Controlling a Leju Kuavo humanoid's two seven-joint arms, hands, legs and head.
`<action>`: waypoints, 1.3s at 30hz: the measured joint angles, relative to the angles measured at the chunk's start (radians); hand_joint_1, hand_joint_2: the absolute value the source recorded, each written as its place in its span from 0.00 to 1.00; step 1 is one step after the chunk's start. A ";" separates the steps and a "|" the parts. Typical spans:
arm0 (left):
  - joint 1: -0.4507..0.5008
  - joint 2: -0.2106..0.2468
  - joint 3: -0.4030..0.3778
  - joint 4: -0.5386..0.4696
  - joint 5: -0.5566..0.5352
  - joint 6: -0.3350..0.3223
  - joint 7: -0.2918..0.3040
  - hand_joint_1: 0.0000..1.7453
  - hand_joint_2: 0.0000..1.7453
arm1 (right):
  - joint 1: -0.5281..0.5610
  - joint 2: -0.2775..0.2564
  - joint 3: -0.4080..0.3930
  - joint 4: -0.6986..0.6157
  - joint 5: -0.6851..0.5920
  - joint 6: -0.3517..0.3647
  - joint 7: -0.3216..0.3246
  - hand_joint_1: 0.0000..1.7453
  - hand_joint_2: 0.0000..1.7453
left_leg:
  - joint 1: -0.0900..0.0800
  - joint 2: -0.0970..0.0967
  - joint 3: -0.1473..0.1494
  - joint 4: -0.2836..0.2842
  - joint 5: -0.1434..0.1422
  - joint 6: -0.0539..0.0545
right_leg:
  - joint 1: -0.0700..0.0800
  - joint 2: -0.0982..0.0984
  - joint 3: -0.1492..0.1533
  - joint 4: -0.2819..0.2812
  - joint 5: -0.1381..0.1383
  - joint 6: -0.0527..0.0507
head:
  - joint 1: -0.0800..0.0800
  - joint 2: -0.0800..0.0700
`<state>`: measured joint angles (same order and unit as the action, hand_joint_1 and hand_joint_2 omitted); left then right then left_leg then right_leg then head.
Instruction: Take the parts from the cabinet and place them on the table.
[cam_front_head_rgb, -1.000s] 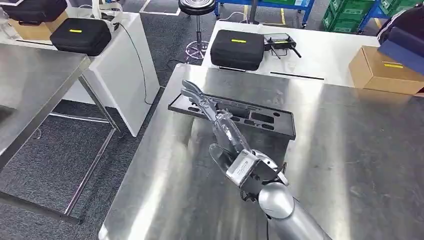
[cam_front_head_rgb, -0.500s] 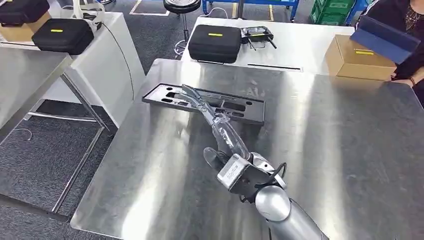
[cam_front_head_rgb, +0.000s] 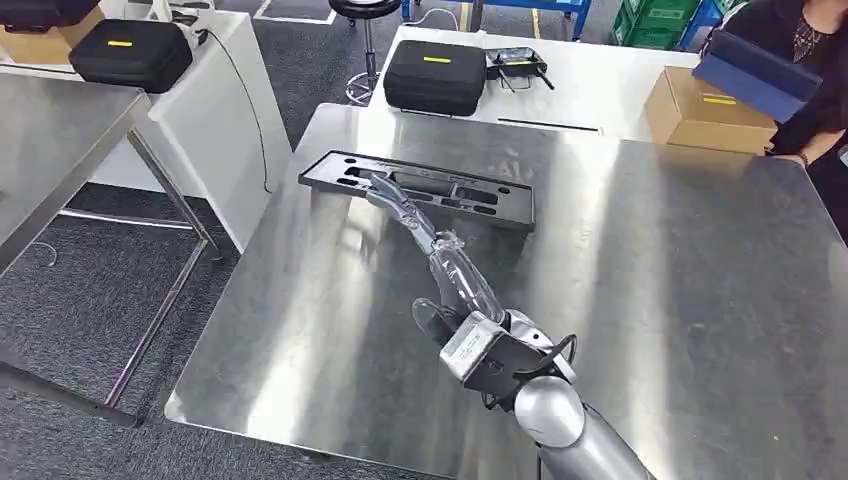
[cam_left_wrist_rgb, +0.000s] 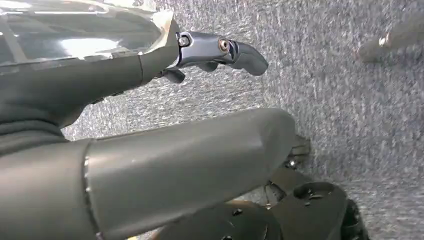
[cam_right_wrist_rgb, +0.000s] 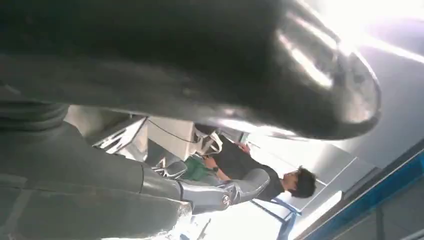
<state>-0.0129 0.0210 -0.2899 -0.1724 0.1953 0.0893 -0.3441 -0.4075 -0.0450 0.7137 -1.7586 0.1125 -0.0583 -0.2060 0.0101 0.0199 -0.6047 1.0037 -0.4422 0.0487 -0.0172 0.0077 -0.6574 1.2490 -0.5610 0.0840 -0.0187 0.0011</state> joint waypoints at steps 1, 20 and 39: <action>0.000 -0.003 0.000 0.000 0.003 0.000 0.000 0.00 0.00 | 0.000 0.000 0.000 0.000 -0.003 0.006 -0.002 0.00 0.00 | 0.002 0.000 -0.006 0.001 0.005 -0.005 | -0.003 -0.004 0.070 -0.103 0.028 0.013 | 0.000 0.000; 0.001 -0.005 0.000 0.000 0.005 -0.003 0.000 0.00 0.00 | 0.014 0.005 -0.002 -0.010 -0.010 0.010 -0.009 0.00 0.00 | -0.002 -0.028 0.091 -0.002 -0.068 -0.031 | 0.013 -0.001 0.086 -0.253 0.122 -0.048 | -0.001 0.000; 0.010 -0.003 0.018 0.003 0.040 -0.016 -0.002 0.00 0.00 | 0.036 -0.003 0.000 -0.030 -0.015 -0.021 -0.034 0.00 0.00 | -0.008 -0.017 -0.031 0.012 0.018 -0.036 | 0.005 -0.008 0.176 -0.288 0.067 -0.069 | 0.008 0.000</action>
<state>-0.0026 0.0175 -0.2716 -0.1698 0.2358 0.0733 -0.3464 -0.3715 -0.0484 0.7137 -1.7887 0.0980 -0.0797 -0.2403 0.0022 0.0031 -0.6359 1.0154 -0.4240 0.0127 -0.0125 -0.0002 -0.4818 0.9609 -0.4938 0.0146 -0.0107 0.0011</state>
